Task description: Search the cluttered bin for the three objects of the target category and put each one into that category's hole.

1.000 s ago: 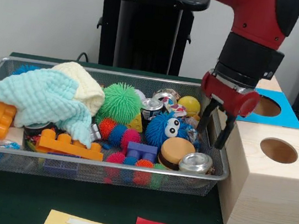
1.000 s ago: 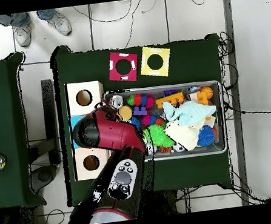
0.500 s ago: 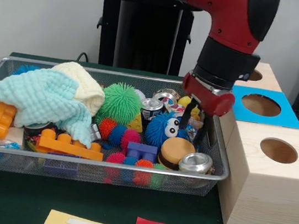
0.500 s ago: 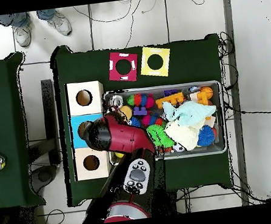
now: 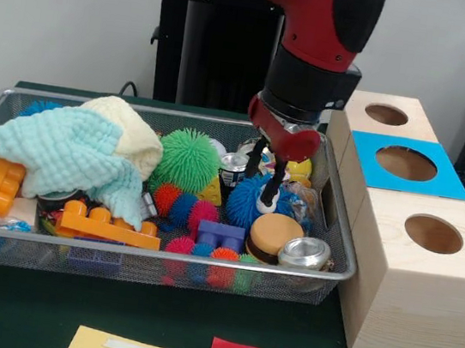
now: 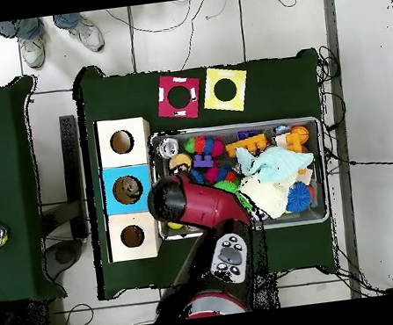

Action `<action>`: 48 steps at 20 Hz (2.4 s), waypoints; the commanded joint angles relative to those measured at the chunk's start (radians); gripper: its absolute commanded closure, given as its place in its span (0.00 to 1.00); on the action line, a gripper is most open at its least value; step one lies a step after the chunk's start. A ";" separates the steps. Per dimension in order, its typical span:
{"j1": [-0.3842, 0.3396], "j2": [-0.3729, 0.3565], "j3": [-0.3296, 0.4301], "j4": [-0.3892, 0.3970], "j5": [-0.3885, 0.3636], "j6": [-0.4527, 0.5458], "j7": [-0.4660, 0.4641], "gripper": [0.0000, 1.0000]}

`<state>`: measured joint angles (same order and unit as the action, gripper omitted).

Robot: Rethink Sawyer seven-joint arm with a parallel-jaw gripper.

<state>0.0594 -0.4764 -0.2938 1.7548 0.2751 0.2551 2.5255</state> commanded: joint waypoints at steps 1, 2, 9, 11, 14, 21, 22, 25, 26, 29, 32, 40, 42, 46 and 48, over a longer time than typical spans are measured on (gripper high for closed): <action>-0.114 -0.029 0.202 0.107 -0.074 0.112 -0.067 0.00; -0.126 -0.027 0.222 0.109 -0.076 0.101 -0.063 0.00; -0.156 -0.007 0.305 0.111 -0.089 0.024 -0.011 0.00; -0.156 -0.021 0.329 0.126 -0.074 0.027 0.012 0.00; -0.143 -0.047 0.351 0.147 -0.054 0.042 0.041 0.00; -0.109 -0.125 0.337 0.178 -0.055 0.126 0.048 0.00; -0.110 -0.133 0.341 0.188 -0.056 0.127 0.046 0.00; -0.121 -0.121 0.350 0.220 -0.080 0.073 0.029 0.00; -0.126 -0.110 0.350 0.228 -0.092 0.049 0.022 0.00; -0.139 -0.075 0.353 0.261 -0.128 -0.033 0.015 0.00; -0.148 -0.029 0.347 0.273 -0.168 -0.114 0.021 0.00; -0.149 0.042 0.307 0.249 -0.233 -0.202 0.043 0.00; -0.139 0.048 0.292 0.245 -0.234 -0.209 0.055 0.00; -0.115 0.055 0.256 0.230 -0.225 -0.210 0.073 0.00; -0.097 0.057 0.229 0.215 -0.213 -0.201 0.080 0.00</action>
<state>-0.0474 -0.5727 -0.0350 1.9444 0.0933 0.0750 2.5258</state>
